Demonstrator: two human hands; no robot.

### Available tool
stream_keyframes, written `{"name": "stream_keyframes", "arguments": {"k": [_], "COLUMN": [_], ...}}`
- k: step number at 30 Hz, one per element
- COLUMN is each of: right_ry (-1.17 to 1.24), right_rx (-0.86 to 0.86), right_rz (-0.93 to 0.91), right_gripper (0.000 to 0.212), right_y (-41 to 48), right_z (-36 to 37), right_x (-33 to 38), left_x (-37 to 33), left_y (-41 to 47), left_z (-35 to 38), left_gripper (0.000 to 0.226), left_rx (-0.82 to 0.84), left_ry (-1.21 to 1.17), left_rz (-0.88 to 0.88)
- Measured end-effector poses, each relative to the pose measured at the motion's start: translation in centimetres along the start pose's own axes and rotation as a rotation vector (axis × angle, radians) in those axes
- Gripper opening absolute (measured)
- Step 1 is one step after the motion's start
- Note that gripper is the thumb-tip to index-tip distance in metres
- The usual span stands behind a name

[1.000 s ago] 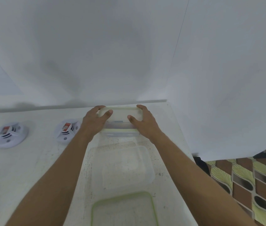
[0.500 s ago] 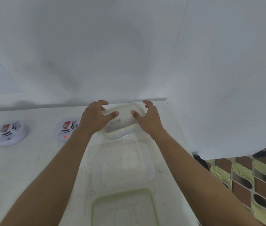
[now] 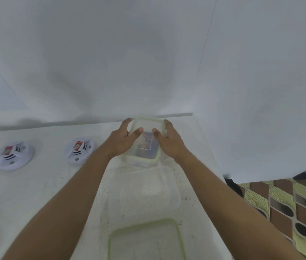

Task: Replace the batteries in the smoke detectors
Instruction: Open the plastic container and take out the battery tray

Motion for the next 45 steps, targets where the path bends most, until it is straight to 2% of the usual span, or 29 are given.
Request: {"name": "stream_keyframes", "arguments": {"k": [6,11,16,20,27,31,37,45], "right_ry": [0.030,0.051,0.057,0.055,0.014,-0.008,0.112,0.168], "right_rx": [0.021,0.017,0.017,0.020,0.041,0.063,0.115,0.060], "right_rz": [0.036,0.056,0.059,0.061,0.053,0.048,0.121,0.152], "right_gripper": [0.051,0.052,0.053,0.054,0.055,0.057,0.062,0.066], "right_y": [0.0,0.1,0.1,0.1,0.0,-0.2,-0.7,-2.0], "right_z": [0.0,0.2,0.2,0.1,0.1,0.0,-0.3,-1.3], "right_x": [-0.5,-0.7,-0.7,-0.7,-0.3,0.0,-0.5,-1.4], "left_x": [-0.4,0.1,0.2,0.6,0.0,-1.6,-3.1,-0.7], "left_y": [1.3,1.5,1.7,2.0,2.4,3.1,3.2,1.5], "left_z": [0.2,1.0,1.2,0.5,0.3,0.1,0.3,-2.2], "left_gripper": [0.059,0.052,0.047,0.040,0.045,0.061,0.053,0.053], "left_rx": [0.015,0.101,0.117,-0.023,-0.013,-0.031,-0.039,-0.304], "left_ry": [-0.158,-0.478,-0.545,-0.471,-0.358,-0.254,-0.035,-0.138], "left_rz": [0.040,0.044,0.050,0.058,0.046,0.074,0.161,-0.016]}}
Point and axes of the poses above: each hand's wrist, its own y-axis towards the middle knuckle, its own z-axis out of the palm, x = y × z, the point moved 5 cm from there along y, towards the middle knuckle, and after that the axes turned 2 degrees about -z, right-handed, at the moved point
